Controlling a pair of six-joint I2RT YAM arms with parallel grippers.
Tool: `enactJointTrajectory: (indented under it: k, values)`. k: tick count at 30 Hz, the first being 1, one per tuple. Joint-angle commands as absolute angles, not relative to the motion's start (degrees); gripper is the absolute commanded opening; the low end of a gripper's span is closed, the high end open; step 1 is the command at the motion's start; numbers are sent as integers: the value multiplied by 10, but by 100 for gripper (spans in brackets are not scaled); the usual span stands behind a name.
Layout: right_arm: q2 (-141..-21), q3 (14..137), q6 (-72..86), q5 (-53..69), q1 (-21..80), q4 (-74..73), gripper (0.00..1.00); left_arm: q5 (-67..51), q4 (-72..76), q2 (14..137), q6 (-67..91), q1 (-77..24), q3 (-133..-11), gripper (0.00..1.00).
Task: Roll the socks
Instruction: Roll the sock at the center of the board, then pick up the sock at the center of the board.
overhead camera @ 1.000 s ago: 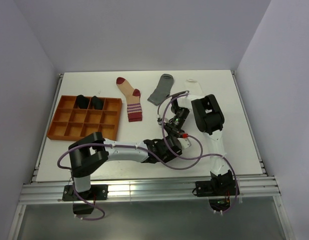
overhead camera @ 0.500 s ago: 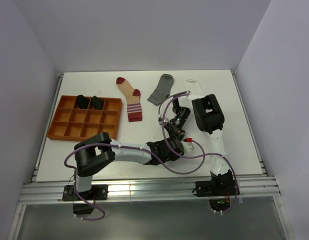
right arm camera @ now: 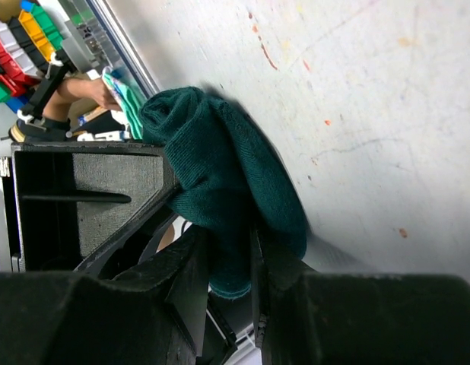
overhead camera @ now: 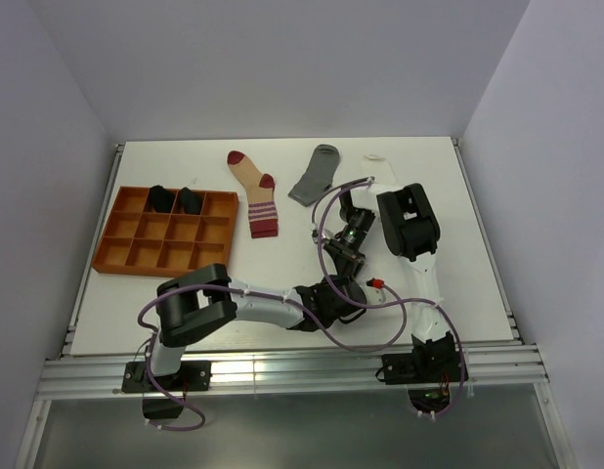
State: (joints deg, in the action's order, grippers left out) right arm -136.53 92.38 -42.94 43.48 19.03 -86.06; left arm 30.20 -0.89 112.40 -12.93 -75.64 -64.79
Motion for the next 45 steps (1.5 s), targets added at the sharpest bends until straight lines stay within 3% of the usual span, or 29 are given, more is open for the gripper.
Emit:
enactJointTrajectory:
  k: [1,3,4,18,22,24,36,45]
  values:
    - [-1404,925,-432,387,198,-825,27,203,-28,1188,-107,-760,-645,17]
    - [-1405,925,-432,388,198,-825,27,186,-39,1194,-101,-760,-655,9]
    - [-1405,925,-432,389,198,-824,28,185,-41,1195,-98,-760,-657,1]
    - [-1324,915,-436,466,173,-808,55,75,-87,1206,-27,-721,-682,0]
    - [-1290,912,-422,479,160,-791,57,57,-90,1204,-14,-705,-683,0]
    - [-1274,914,-408,485,149,-781,69,54,-88,1201,-6,-700,-679,0]
    - [-1178,942,-324,439,62,-694,71,71,-97,1208,32,-688,-673,0]
    - [-1122,983,-280,481,-47,-674,70,10,-60,1122,124,-607,-664,0]
